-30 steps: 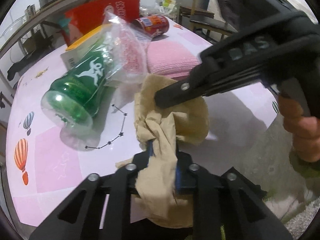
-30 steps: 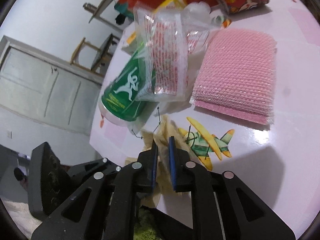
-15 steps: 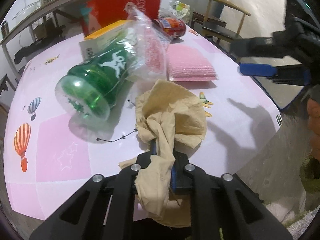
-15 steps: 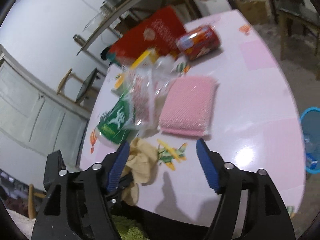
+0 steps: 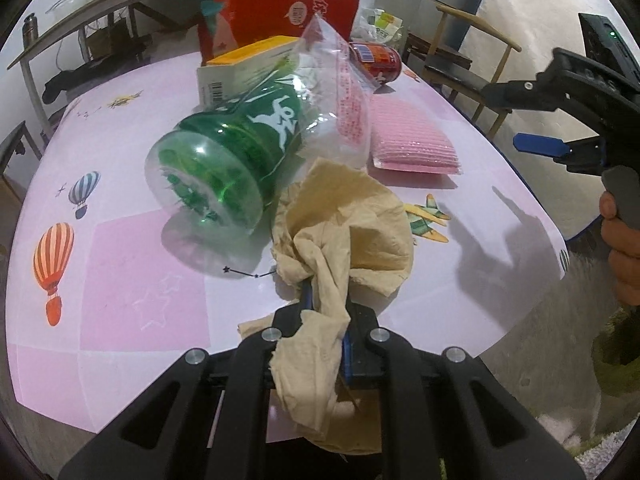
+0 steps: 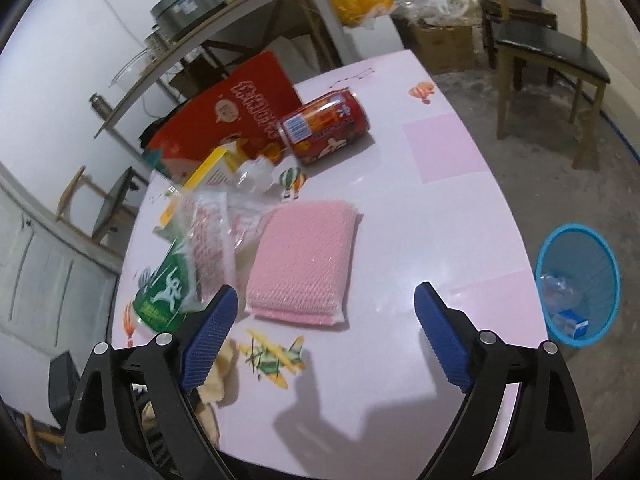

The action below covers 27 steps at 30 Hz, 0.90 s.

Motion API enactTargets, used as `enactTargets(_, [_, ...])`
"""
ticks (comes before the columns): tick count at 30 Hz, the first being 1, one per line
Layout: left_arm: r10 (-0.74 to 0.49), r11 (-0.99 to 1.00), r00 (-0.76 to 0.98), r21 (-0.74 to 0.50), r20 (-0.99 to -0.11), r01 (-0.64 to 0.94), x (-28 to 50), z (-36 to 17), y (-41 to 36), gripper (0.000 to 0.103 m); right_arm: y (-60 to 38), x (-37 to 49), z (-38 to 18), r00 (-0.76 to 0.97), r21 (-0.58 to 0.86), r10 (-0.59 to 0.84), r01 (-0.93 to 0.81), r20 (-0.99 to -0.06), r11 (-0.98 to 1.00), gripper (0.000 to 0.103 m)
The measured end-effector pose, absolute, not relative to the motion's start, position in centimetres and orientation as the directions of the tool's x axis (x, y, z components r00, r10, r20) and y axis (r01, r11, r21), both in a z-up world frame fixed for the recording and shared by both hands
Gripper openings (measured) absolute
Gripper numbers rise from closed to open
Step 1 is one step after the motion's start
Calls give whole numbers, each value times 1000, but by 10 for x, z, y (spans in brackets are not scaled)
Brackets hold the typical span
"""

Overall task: Collect trash
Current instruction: 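Grasp the pink mesh sponge with the right tool while the left tool holds the tissue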

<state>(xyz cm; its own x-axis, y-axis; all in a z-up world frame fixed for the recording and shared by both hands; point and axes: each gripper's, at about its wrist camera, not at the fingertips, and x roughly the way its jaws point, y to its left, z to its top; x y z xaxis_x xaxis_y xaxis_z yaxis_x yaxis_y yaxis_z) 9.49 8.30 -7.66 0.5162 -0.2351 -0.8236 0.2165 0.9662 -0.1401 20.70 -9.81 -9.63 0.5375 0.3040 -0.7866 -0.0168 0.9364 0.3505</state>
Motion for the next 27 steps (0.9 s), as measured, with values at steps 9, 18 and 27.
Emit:
enactTargets(9, [-243, 966, 511, -158, -825, 204, 96, -76, 83, 11, -103, 232, -106, 503, 371, 286, 74, -815, 926, 86])
enactTargets(18, [-245, 966, 511, -162, -824, 201, 98, -77, 85, 11, -63, 258, -123, 448, 260, 242, -22, -861, 965, 86])
enactTargets(27, [-247, 966, 512, -164, -822, 202, 98, -77, 84, 11, -35, 261, -136, 409, 173, 218, -144, -886, 974, 76])
